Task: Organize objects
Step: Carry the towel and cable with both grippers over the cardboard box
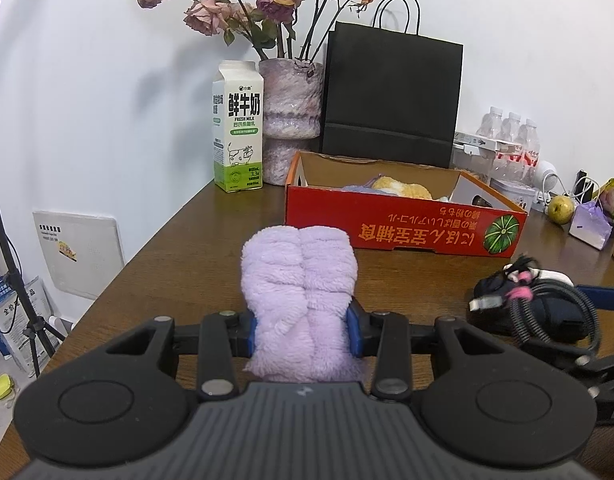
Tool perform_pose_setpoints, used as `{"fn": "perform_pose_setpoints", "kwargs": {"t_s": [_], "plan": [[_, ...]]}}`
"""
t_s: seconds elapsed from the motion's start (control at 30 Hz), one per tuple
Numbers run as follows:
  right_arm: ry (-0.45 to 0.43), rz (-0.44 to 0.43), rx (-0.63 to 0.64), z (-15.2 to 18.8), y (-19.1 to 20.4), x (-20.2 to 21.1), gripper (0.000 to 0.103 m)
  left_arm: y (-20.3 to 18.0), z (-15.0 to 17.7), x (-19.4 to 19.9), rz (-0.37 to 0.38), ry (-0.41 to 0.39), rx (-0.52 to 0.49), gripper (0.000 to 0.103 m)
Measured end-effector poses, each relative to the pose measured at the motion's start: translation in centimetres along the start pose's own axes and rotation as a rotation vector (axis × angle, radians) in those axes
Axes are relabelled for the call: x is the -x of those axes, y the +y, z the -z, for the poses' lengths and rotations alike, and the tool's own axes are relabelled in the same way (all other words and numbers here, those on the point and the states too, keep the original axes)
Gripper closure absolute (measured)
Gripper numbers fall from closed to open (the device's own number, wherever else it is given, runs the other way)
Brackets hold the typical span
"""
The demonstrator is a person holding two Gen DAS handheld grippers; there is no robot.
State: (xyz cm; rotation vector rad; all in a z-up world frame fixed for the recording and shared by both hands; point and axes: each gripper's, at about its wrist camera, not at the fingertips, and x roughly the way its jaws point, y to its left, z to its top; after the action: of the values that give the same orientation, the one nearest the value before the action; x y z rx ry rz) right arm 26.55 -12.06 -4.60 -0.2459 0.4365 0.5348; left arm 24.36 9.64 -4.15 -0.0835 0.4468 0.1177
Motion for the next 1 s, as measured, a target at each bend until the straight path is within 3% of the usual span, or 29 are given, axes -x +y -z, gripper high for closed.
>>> {"fn": "perform_pose_setpoints", "kwargs": {"t_s": [0.27,0.67,1.0], "plan": [[-0.058,0.01,-0.086,0.0,-1.8,2.2,0.016,-1.3,0.1,0.6,-0.034,-0.003,0.015,0.063],[-0.101,0.014,-0.142,-0.5,-3.4,3.4,0.016,-4.5,-0.5,1.6,-0.018,-0.031,0.015,0.063],[-0.119,0.004,-0.165,-2.4,-4.6,3.4,0.016,-6.2,-2.9,1.4,0.007,-0.057,0.015,0.063]]}}
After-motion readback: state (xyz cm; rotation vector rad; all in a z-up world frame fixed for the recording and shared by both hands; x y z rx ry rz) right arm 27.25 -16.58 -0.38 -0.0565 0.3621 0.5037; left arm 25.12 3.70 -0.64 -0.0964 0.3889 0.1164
